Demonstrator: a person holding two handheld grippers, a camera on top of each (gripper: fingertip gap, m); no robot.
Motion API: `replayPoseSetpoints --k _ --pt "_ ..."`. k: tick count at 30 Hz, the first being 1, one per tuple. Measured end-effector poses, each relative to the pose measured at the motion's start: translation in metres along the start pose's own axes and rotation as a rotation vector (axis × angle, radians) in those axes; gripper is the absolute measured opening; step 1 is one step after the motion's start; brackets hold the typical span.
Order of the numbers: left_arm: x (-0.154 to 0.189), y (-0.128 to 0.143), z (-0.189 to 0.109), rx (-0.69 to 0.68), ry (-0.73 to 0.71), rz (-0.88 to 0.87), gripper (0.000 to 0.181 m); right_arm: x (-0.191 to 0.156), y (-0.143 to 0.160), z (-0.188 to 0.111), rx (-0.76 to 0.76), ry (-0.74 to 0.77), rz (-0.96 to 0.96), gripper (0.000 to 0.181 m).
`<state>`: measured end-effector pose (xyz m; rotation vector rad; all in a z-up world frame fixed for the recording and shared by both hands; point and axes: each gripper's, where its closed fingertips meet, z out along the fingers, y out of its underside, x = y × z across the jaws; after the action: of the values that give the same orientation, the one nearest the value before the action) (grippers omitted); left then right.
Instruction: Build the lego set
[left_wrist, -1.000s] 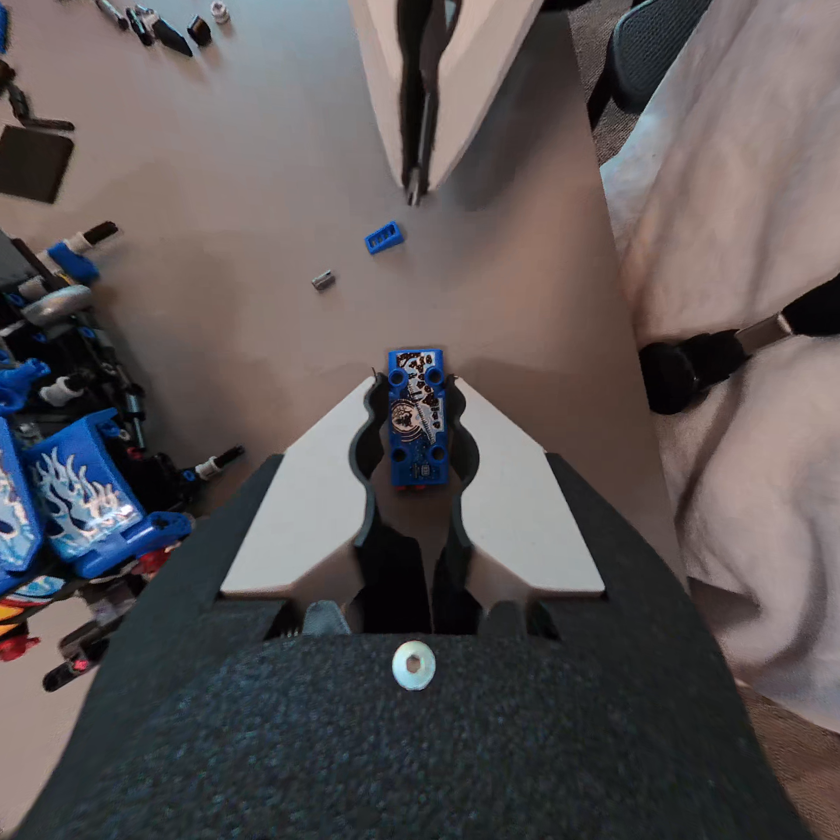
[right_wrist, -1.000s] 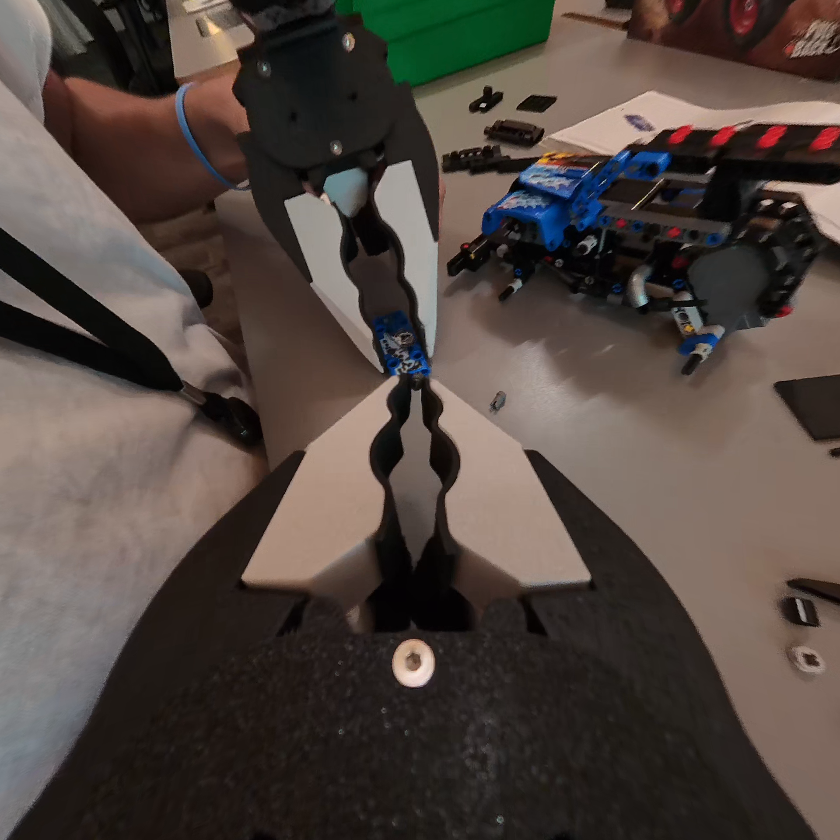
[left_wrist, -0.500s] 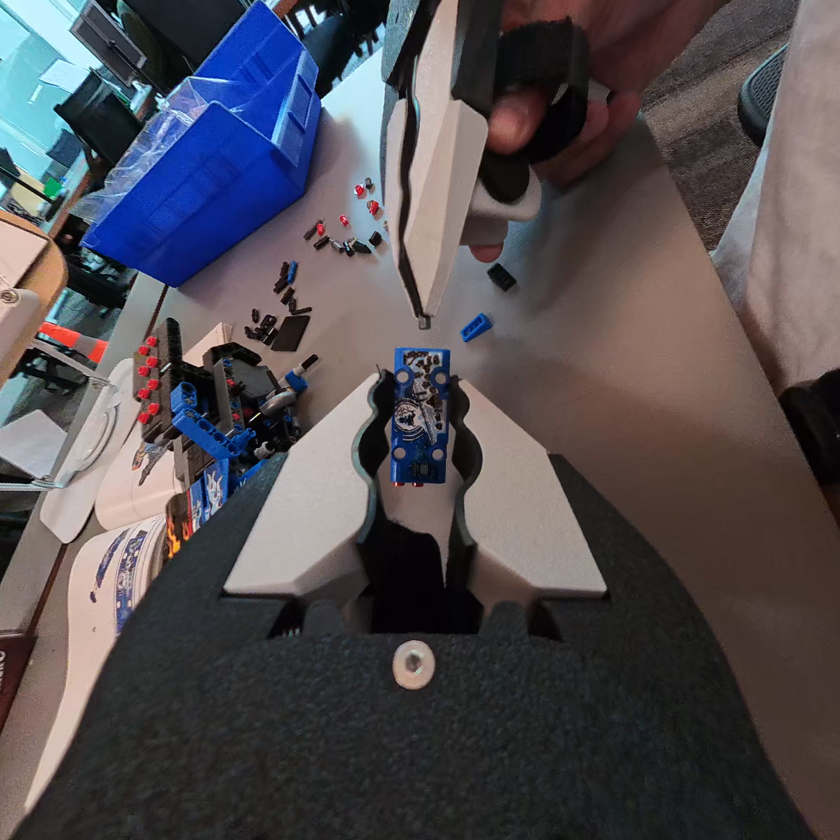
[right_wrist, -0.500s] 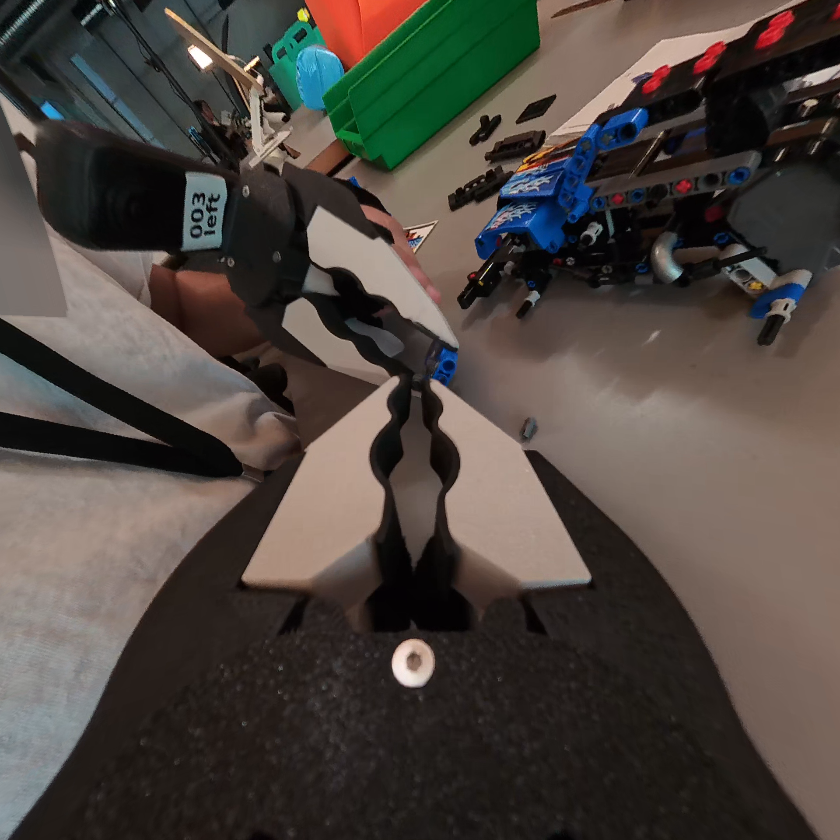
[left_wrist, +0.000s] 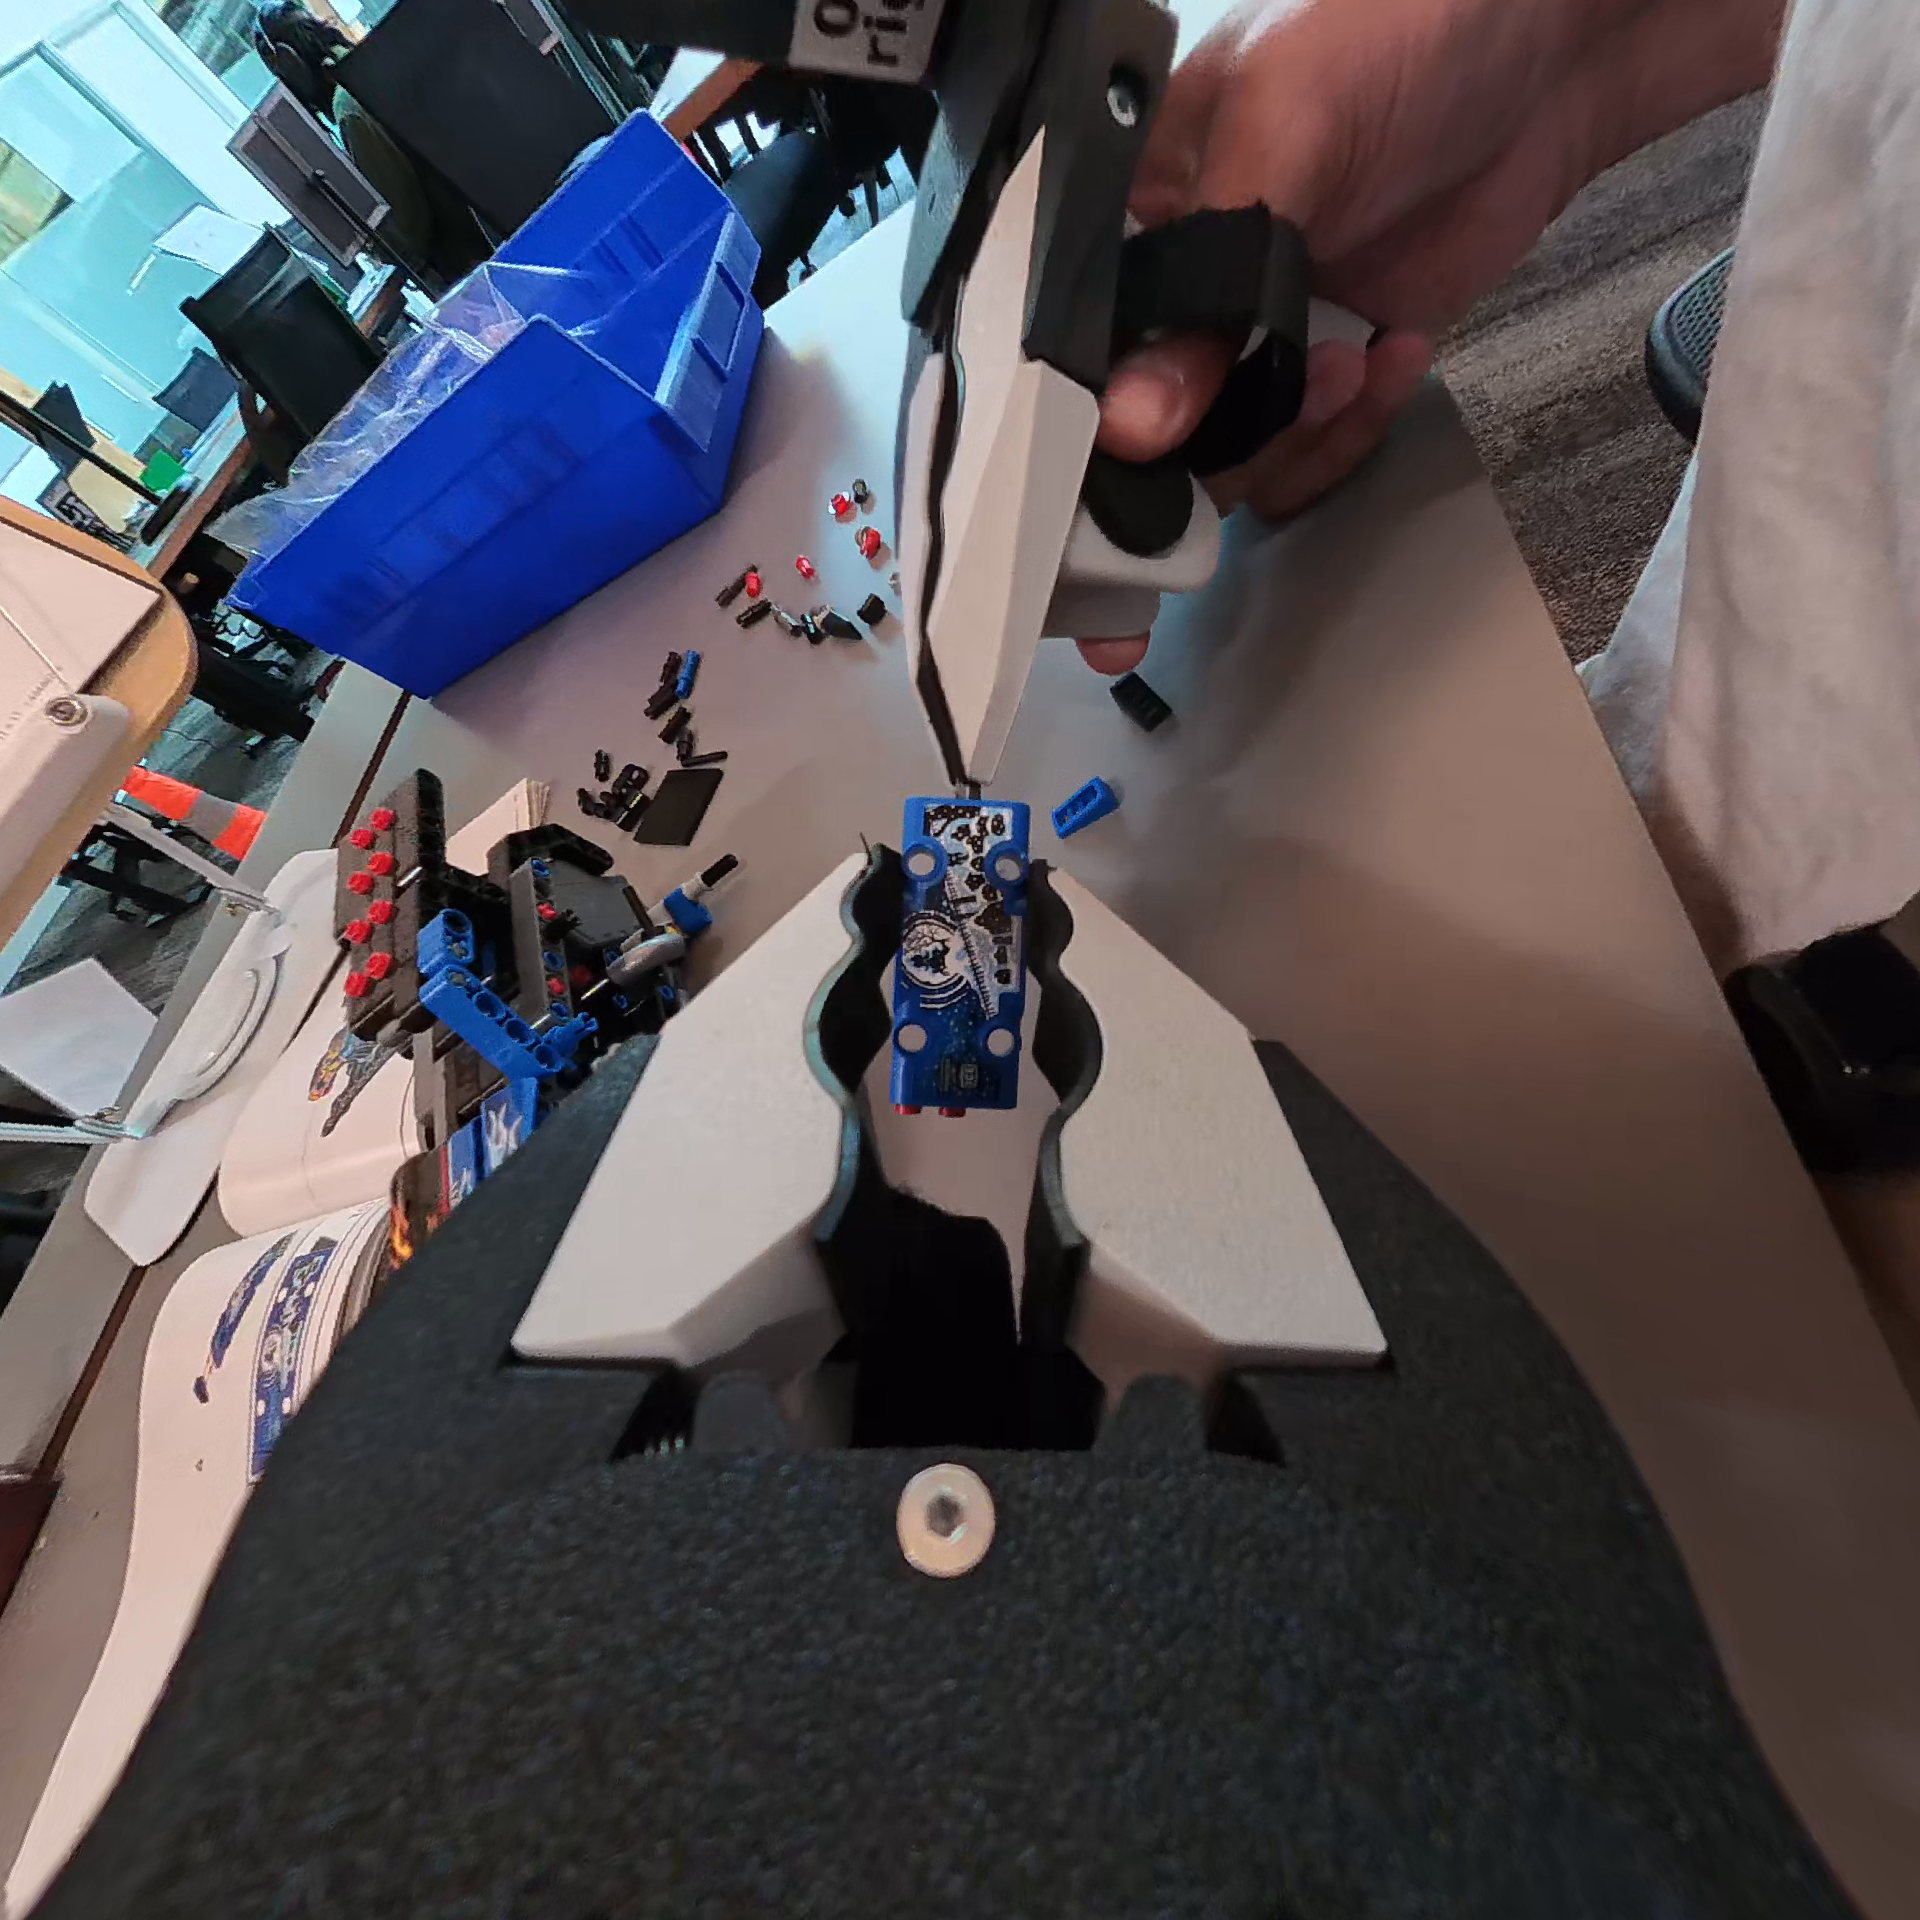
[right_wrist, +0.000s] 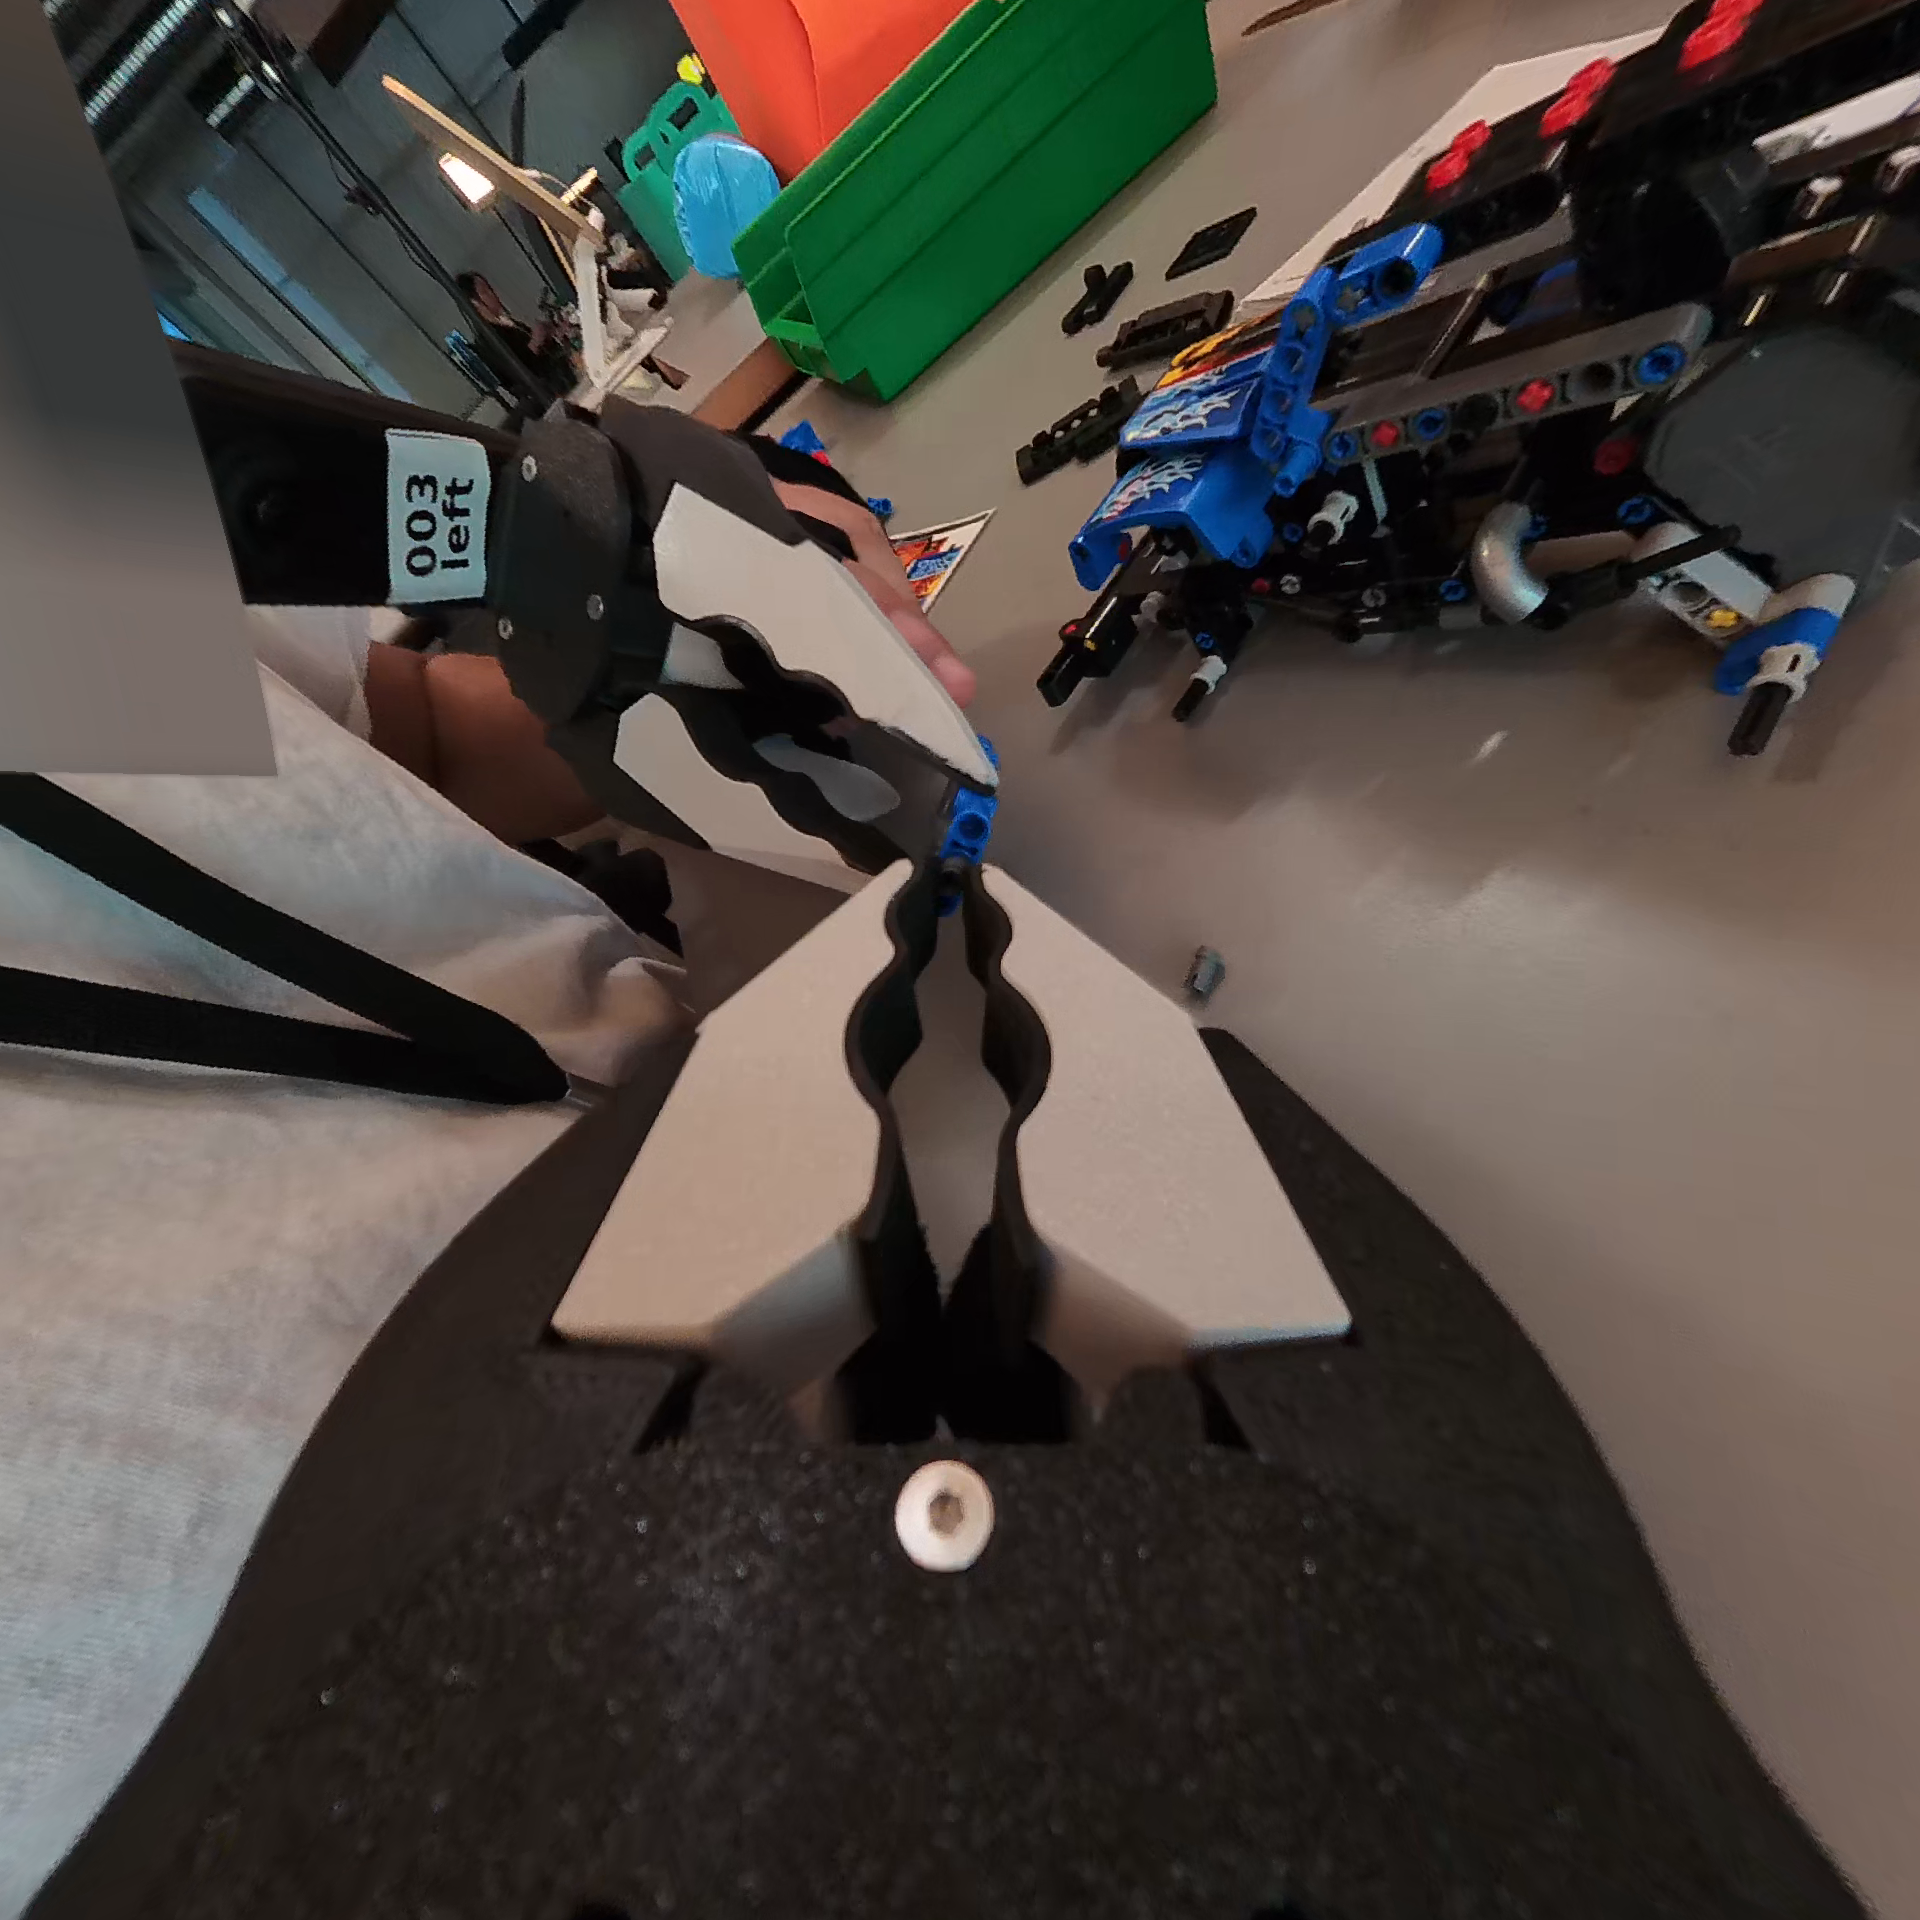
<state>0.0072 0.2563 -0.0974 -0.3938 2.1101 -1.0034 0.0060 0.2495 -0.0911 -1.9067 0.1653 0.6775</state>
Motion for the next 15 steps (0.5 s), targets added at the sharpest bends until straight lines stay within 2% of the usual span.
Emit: replayPoseSetpoints --k 4,11,15 --pt "0.000 -0.004 -0.001 0.028 -0.010 -0.010 0.021 -0.002 0.000 -0.001 0.007 -0.033 0.032 0.003" --pt "-0.002 -0.020 -0.006 0.151 0.064 -0.206 0.021 -0.015 -0.013 -0.009 0.081 -0.186 0.126 0.003" --pt "-0.001 -0.017 -0.005 0.143 0.068 -0.208 0.021 -0.014 -0.010 -0.008 0.067 -0.177 0.118 0.003"
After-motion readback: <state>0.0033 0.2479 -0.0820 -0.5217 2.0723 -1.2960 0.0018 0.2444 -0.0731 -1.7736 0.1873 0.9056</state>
